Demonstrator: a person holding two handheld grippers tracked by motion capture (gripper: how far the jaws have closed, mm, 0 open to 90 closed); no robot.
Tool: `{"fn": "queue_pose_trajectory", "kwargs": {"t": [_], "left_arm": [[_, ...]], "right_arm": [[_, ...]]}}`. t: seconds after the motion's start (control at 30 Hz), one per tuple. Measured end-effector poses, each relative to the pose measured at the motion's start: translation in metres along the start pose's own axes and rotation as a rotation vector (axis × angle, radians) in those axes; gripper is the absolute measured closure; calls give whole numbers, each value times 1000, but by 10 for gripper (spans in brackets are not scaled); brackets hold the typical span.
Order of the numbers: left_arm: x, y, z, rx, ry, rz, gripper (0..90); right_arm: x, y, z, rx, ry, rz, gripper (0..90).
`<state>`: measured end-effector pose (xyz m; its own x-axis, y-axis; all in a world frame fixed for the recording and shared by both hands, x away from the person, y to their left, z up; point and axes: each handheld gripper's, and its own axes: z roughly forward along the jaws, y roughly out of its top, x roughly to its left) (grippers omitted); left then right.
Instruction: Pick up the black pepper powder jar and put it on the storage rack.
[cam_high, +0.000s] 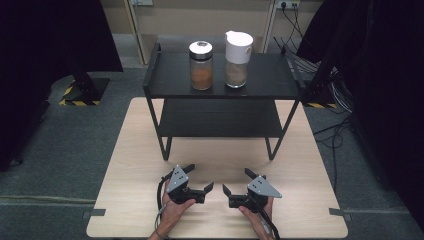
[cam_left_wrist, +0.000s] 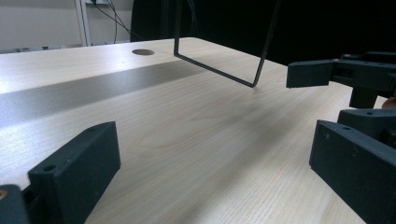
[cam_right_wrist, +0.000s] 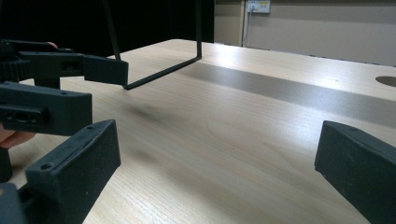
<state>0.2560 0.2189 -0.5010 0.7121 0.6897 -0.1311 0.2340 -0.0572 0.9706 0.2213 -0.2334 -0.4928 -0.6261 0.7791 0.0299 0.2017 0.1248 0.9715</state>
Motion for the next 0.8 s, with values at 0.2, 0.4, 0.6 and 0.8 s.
{"fn": "queue_pose_trajectory", "kwargs": {"t": [0.2, 0.4, 0.6, 0.8], "left_arm": [[-1, 0, 0, 2, -1, 7, 13], [-1, 0, 0, 2, -3, 10, 12], [-1, 1, 0, 3, -1, 13, 12], [-1, 1, 1, 5, -5, 15, 13]], "right_arm": [[0, -5, -2, -21, -2, 1, 5], [1, -7, -3, -36, -6, -5, 5], [1, -8, -3, -41, -8, 6, 5], [2, -8, -3, -40, -13, 5, 5]]}}
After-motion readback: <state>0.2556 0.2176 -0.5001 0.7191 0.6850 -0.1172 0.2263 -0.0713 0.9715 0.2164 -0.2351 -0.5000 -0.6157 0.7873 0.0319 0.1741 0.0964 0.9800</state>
